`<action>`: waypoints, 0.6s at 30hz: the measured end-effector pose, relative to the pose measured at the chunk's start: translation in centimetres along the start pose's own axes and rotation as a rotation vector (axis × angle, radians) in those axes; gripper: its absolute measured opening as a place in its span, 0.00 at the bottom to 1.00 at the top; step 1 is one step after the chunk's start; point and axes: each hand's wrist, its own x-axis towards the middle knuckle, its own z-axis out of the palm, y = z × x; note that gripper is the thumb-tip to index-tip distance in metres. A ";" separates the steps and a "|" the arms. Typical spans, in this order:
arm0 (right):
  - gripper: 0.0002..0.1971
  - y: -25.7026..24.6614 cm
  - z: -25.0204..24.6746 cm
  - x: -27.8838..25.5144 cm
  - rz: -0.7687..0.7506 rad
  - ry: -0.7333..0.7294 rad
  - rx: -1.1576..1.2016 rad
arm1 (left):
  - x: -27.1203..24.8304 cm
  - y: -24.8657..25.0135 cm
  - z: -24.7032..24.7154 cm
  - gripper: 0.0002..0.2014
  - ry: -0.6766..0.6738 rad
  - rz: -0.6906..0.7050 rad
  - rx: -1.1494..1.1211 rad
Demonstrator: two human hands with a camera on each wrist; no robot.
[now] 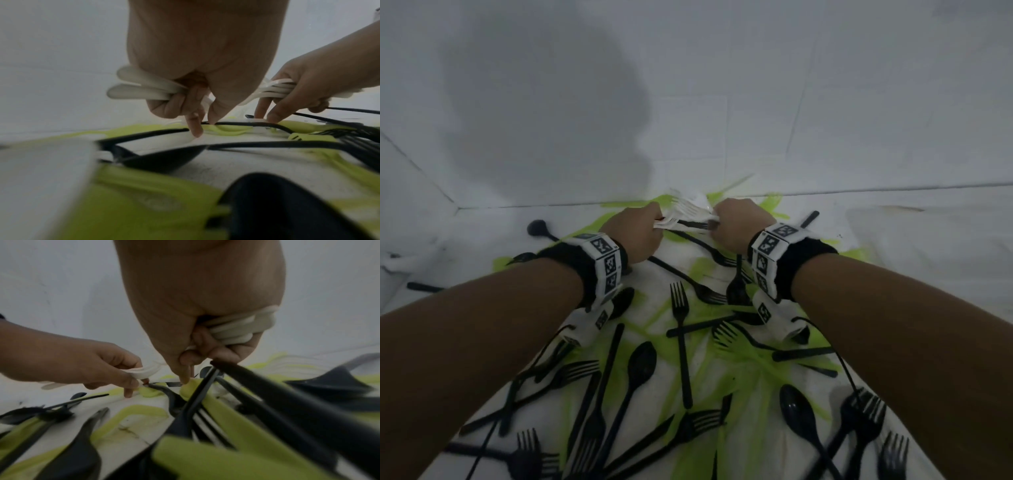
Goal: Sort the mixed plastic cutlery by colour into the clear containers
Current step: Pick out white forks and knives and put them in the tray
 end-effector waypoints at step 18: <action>0.07 -2.1 -3.8 -3.2 0.167 0.358 1.202 | -0.6 1.2 -0.3 0.11 0.038 -0.055 -0.068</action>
